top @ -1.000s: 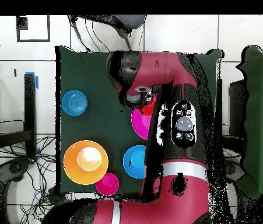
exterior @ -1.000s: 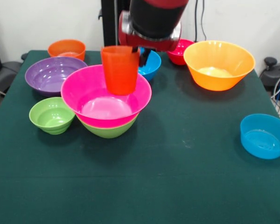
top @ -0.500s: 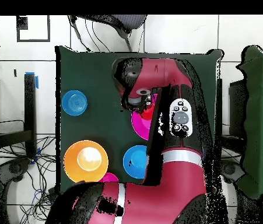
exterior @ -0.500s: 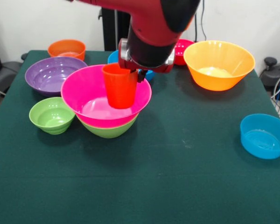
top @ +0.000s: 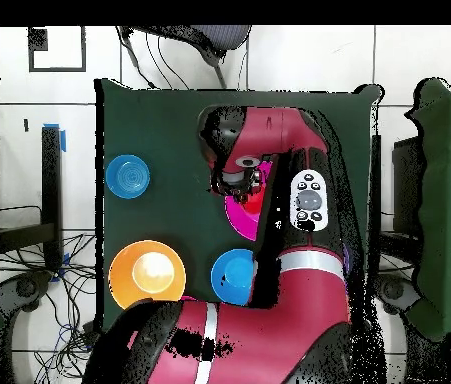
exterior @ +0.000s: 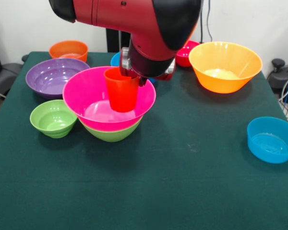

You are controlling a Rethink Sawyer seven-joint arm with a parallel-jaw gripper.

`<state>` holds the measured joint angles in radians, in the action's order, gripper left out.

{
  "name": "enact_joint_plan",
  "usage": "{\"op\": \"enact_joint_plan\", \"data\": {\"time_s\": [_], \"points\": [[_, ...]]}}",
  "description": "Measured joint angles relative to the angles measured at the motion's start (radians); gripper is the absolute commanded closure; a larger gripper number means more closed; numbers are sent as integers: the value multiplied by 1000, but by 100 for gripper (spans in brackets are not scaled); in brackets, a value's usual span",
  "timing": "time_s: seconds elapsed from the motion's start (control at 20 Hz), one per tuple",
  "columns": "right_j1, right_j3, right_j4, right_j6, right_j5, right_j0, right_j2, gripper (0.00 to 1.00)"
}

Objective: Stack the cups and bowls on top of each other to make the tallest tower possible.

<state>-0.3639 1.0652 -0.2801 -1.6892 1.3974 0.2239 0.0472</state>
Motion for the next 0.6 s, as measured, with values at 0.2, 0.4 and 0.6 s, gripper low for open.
{"op": "enact_joint_plan", "data": {"time_s": [0.2,0.4,0.6], "points": [[5,-12,0,0,41,0,-6,100],[7,-30,0,0,53,0,-17,100],[9,-46,0,0,53,0,-28,100]]}}
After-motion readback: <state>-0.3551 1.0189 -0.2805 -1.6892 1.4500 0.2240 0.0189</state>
